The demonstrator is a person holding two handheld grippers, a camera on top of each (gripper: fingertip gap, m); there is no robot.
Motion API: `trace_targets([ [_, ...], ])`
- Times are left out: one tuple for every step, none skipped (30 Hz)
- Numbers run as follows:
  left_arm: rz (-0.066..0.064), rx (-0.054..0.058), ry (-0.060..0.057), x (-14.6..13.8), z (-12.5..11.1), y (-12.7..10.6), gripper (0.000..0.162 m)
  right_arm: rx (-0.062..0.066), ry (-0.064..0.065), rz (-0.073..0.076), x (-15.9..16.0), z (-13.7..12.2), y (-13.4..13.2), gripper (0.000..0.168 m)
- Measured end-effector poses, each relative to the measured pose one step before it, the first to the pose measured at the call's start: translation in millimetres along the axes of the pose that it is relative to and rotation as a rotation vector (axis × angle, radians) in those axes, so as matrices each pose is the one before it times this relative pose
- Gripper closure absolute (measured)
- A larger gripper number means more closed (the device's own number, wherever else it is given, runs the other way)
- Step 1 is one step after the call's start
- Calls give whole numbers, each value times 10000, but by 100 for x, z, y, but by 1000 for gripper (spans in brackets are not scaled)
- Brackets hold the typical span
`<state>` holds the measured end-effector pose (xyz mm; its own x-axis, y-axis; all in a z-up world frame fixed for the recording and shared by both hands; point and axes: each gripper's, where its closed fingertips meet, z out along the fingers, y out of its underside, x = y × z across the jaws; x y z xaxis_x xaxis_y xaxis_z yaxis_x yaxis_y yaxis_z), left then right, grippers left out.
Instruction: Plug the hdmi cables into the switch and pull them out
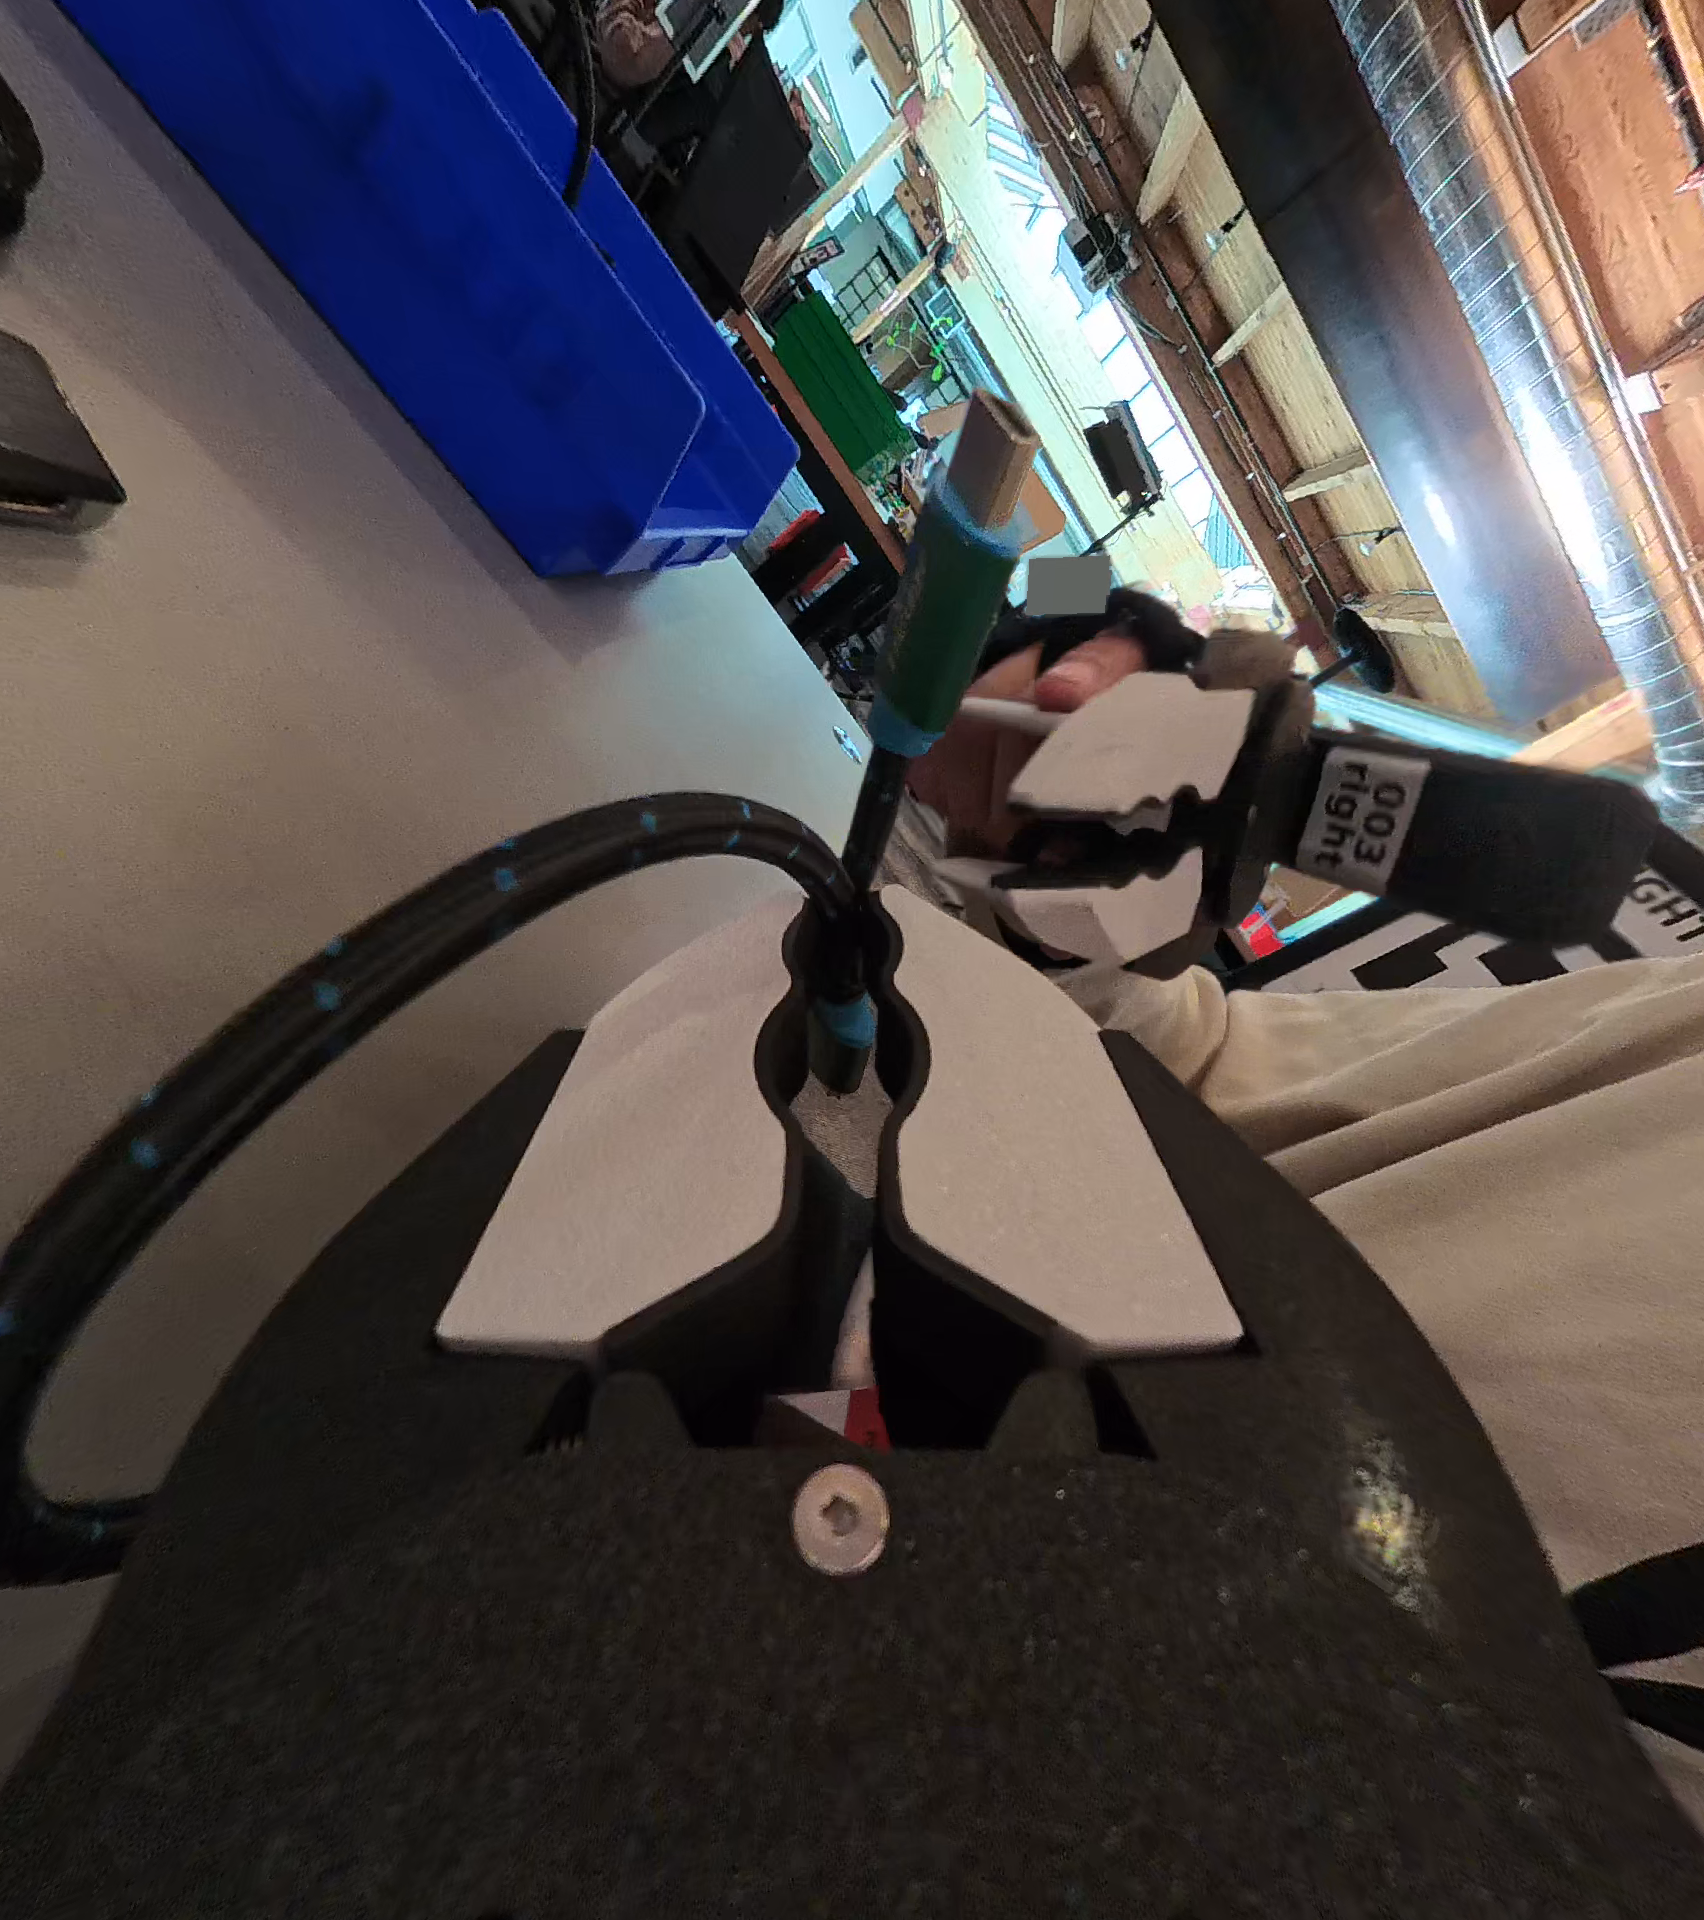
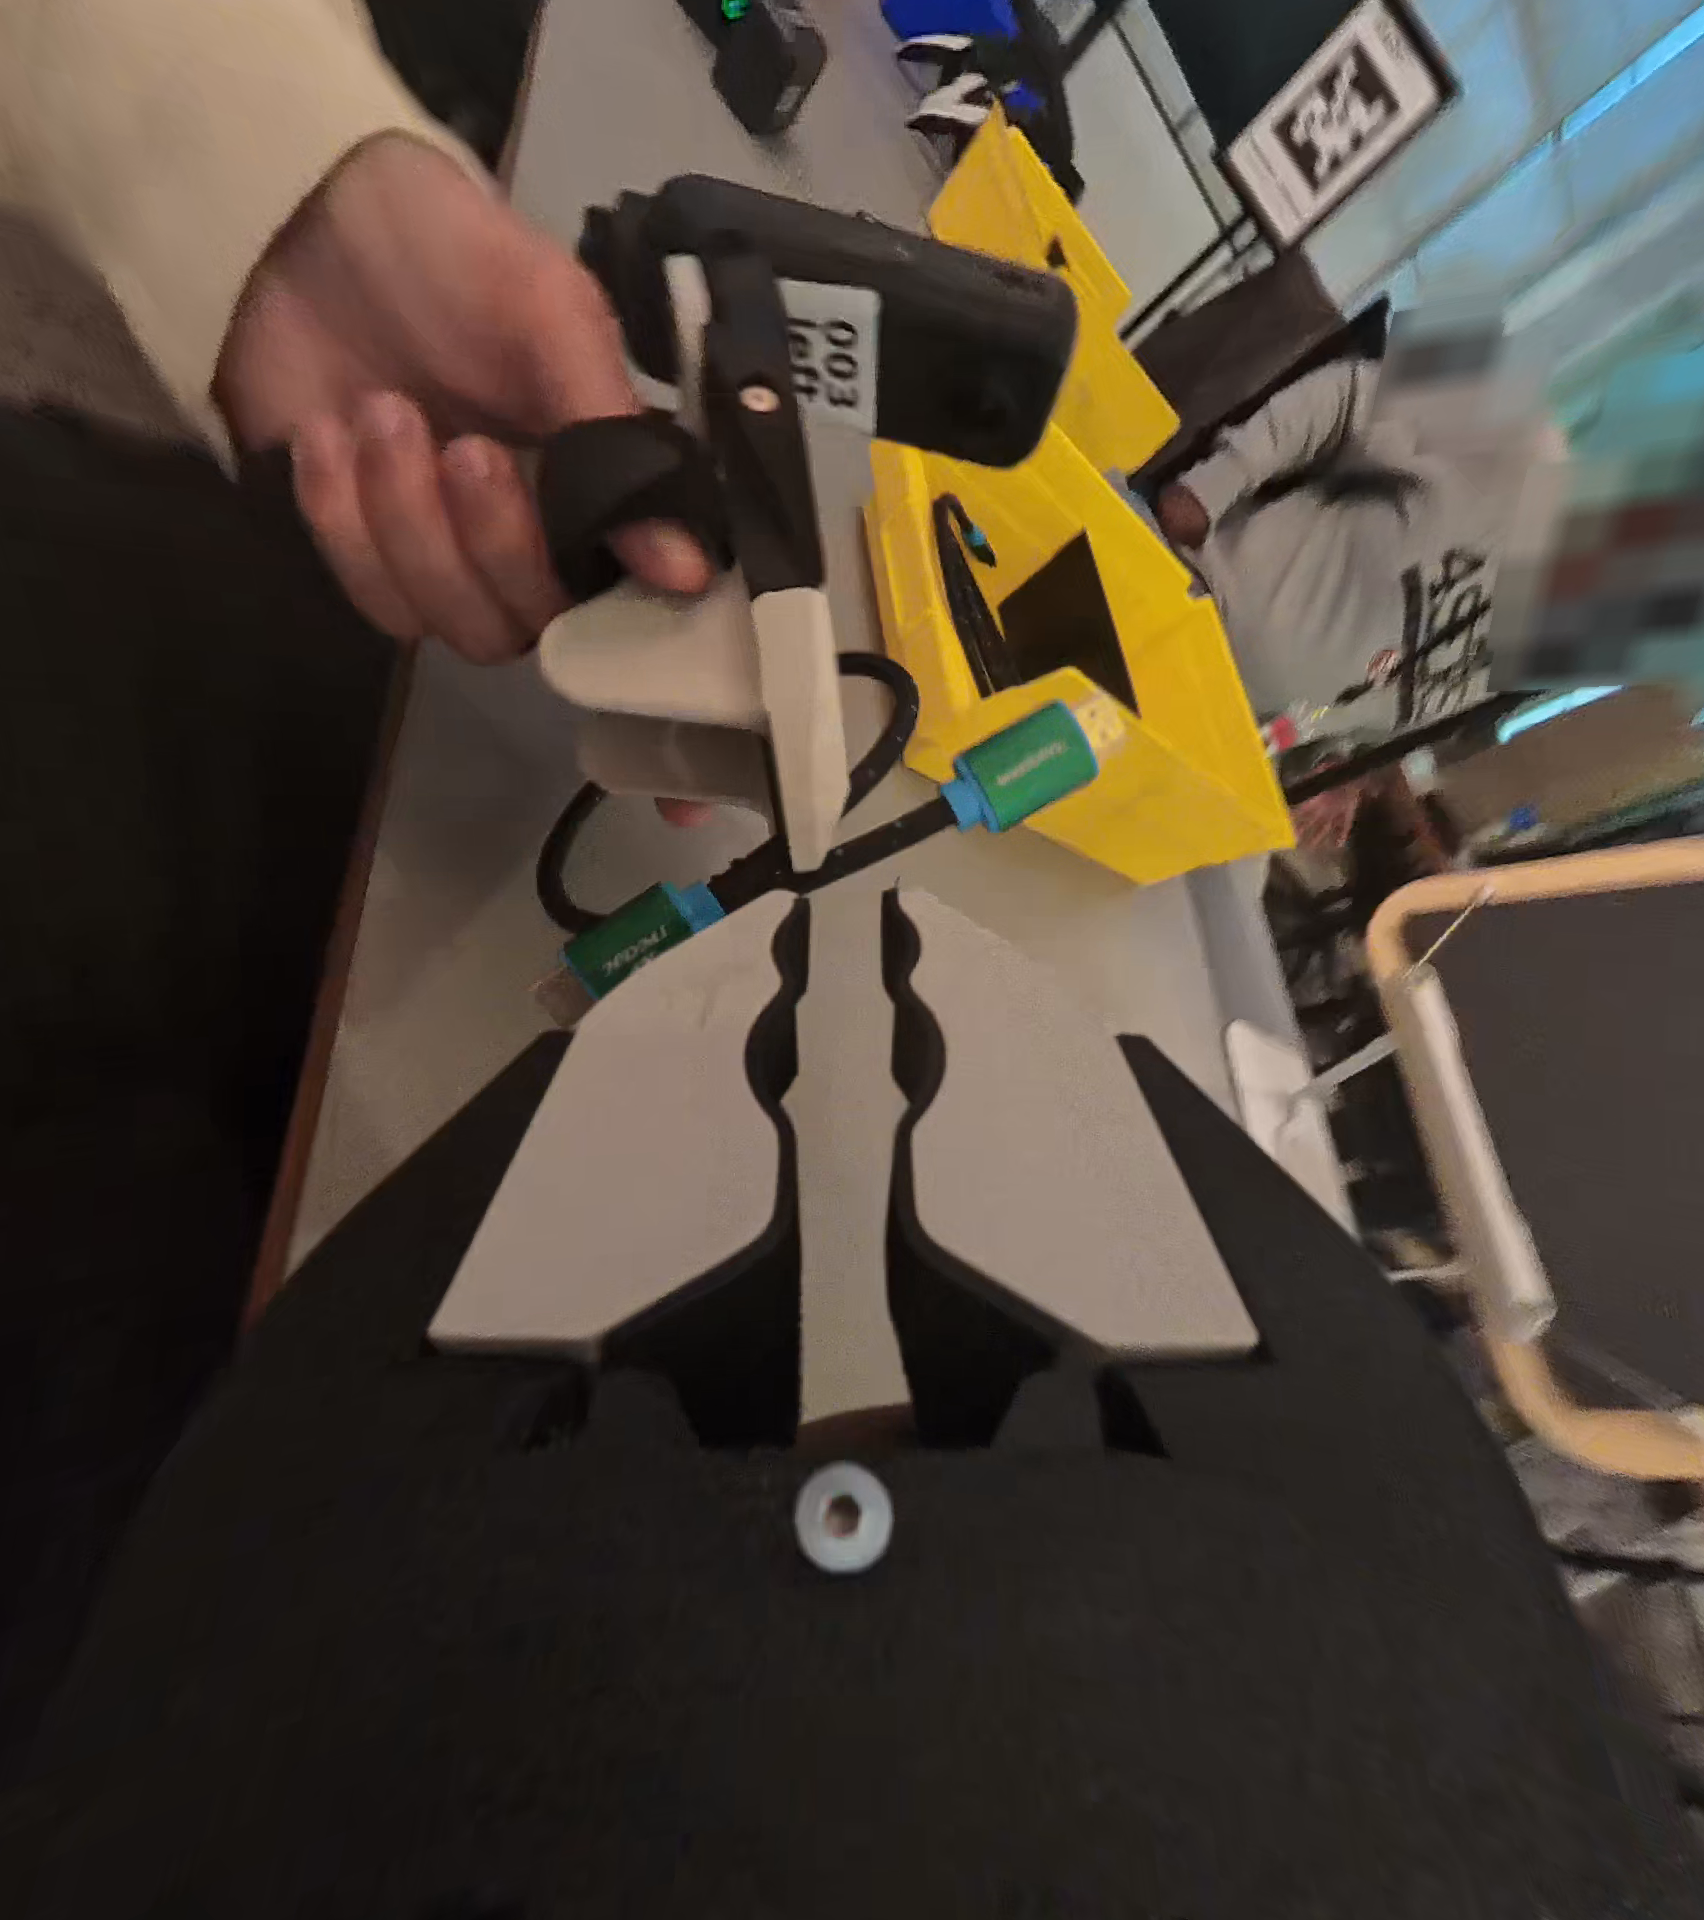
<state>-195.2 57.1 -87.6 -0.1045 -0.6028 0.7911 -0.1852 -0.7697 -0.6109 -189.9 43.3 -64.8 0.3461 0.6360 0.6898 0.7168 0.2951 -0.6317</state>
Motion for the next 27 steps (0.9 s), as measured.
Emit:
trace_targets([
  [-170, -24, 92, -5, 31, 53, 155, -154, -321, -661, -490, -79, -11, 157],
  [-132, 6, 37, -56, 16, 9, 155, -328, -448, -333, -488, 42, 266, 155],
  [-87, -6, 4, -86, 1, 16, 155, -270, -489, -108, -516, 98, 279, 149],
  [-66, -23, 28, -22, 4, 36, 155, -270, -264, -104, -246, 145, 321, 146],
  [-67, 14, 53, 30, -7, -2, 155, -199, 3, -219, -9, 176, 266, 145],
  [-80, 22, 72, 67, 9, -7, 155, -105, 55, -326, -109, 176, 142, 147],
  [-84, 2, 60, 45, 14, 20, 155, -63, 140, -339, -100, 191, 42, 149],
  [-91, 8, 22, -36, -3, 29, 155, -31, 96, -306, -223, 223, -85, 150],
  [-112, 8, 27, -45, -6, 36, 155, 35, 75, -284, -312, 229, -206, 152],
  [-127, -2, 64, -14, -18, 41, 155, 36, 255, -272, -33, 217, -198, 154],
  [-104, 14, 50, -4, -27, -5, 155, 50, 370, -290, 180, 135, -187, 155],
  [-58, 22, 14, -23, -43, -11, 155, 71, 184, -212, 31, 101, -161, 156],
  [-18, 3, 9, 6, -29, 3, 155, -40, 1, -56, -105, 170, 19, 156],
  [27, -2, -34, -28, -28, 1, 155, -113, -29, -5, -85, 192, 169, 155],
  [55, -7, -53, -44, -19, -2, 155, -38, -4, -40, -19, 111, 124, 155],
  [41, -26, 13, 59, 8, 18, 155, -4, 39, -22, 89, 31, 83, 155],
  [34, -25, 28, 92, 33, 30, 155, 27, 42, -10, 139, -21, 8, 155],
  [53, -23, -22, 22, 50, 40, 155, 11, -54, 35, 43, -39, 11, 156],
  [71, -51, -41, -10, 73, 85, 155, -41, -70, 39, 20, -12, 82, 157],
  [65, -65, -10, 32, 82, 98, 155, -5, 13, -28, 88, -26, 50, 159],
  [48, -34, -6, 34, 80, 50, 155, -16, -33, -15, 12, 0, 61, 161],
  [54, -33, -31, 5, 63, 60, 155, -13, -24, 53, 36, 6, 22, 163],
  [62, -51, -41, -19, 48, 74, 155, 29, -16, 96, 48, -18, -31, 164],
  [60, -22, -60, -41, 17, 39, 155, 11, -159, 162, -121, 4, 9, 166],
  [75, 8, -89, -86, -16, -12, 155, -47, -174, 274, -78, 37, 108, 167],
  [96, 14, -85, -53, -34, -44, 155, -26, -244, 454, -87, 40, 58, 167],
  [129, 37, -92, -43, -56, -82, 155, 52, -357, 658, -144, 19, -46, 167],
])
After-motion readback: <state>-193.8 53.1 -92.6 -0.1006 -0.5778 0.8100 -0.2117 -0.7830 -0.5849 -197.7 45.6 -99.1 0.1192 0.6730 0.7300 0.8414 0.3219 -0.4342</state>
